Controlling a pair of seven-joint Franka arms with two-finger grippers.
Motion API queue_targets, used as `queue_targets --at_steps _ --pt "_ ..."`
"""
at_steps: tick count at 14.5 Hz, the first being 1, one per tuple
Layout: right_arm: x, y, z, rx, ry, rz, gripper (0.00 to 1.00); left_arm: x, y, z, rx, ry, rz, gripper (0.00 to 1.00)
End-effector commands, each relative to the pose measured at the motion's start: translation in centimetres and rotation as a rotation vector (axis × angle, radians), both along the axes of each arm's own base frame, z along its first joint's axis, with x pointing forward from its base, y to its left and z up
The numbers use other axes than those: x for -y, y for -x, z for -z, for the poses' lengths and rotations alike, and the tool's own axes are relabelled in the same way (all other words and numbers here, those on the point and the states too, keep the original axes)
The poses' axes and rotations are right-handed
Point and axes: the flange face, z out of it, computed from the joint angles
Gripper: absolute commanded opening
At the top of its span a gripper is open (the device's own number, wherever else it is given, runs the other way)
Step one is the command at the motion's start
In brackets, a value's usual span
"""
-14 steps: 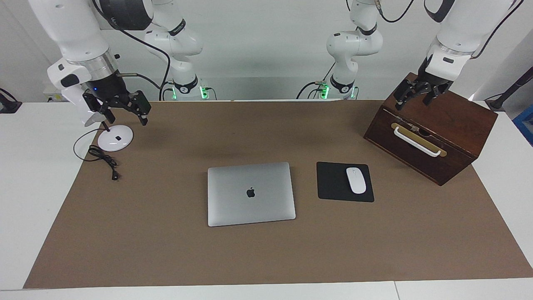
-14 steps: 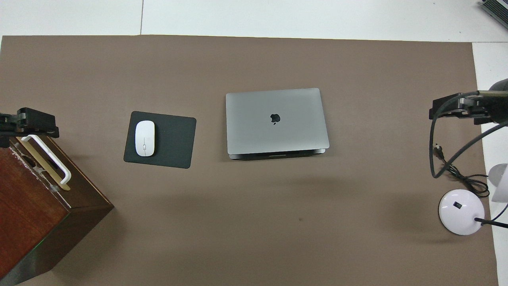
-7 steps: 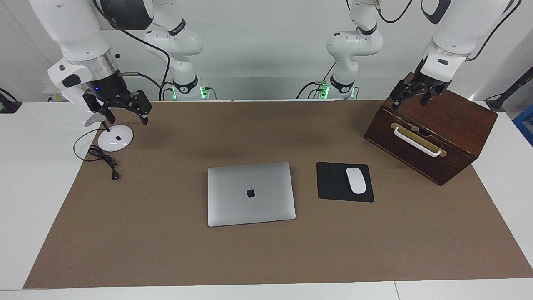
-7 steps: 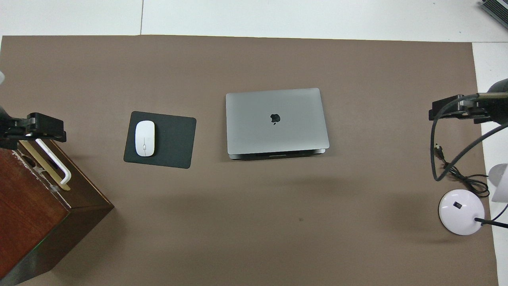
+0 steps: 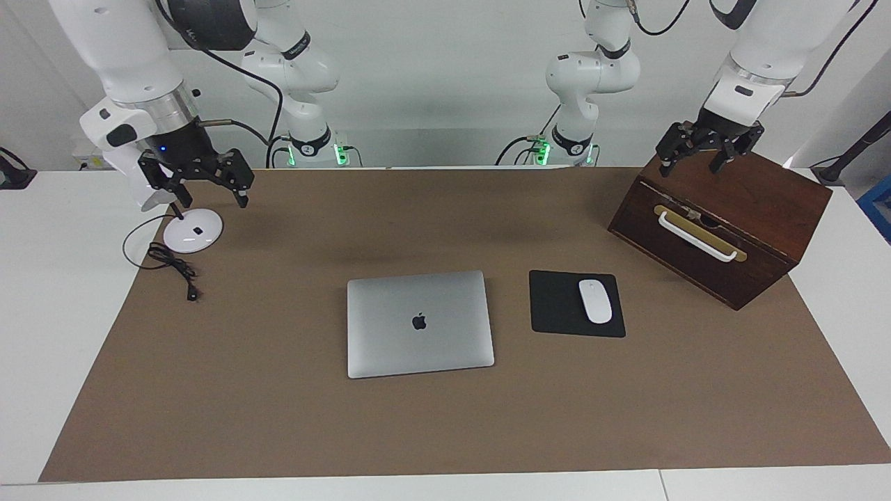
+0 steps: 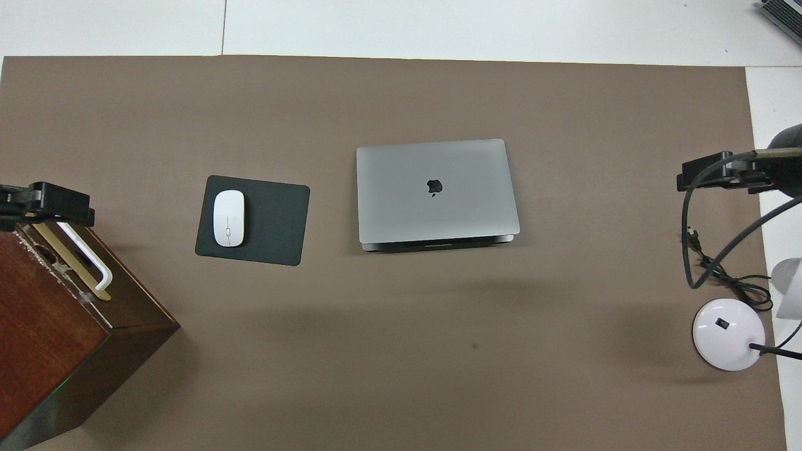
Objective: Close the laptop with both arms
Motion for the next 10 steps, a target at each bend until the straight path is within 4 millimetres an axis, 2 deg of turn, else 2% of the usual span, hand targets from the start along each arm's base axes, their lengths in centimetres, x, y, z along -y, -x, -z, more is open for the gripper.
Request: queue_targets --at_steps 1,4,5,10 --pt "0.3 0.3 -0.1 0.004 -0.012 -0.012 1.0 -0.3 0.2 -0.4 -0.002 -0.003 0.012 1.0" --pt "0.3 0.3 -0.1 0.004 -0.012 -0.011 1.0 0.4 0.1 -0.1 0.001 0.001 0.024 1.0" --pt "0.3 0.4 -0.1 0.006 -0.012 -0.012 1.0 1.4 0.2 -0.2 0.005 0.0 0.043 1.0" --pt "1.0 0.3 0.0 0.003 -0.013 0.0 1.0 1.4 0.2 -0.1 0.009 0.0 0.043 1.0"
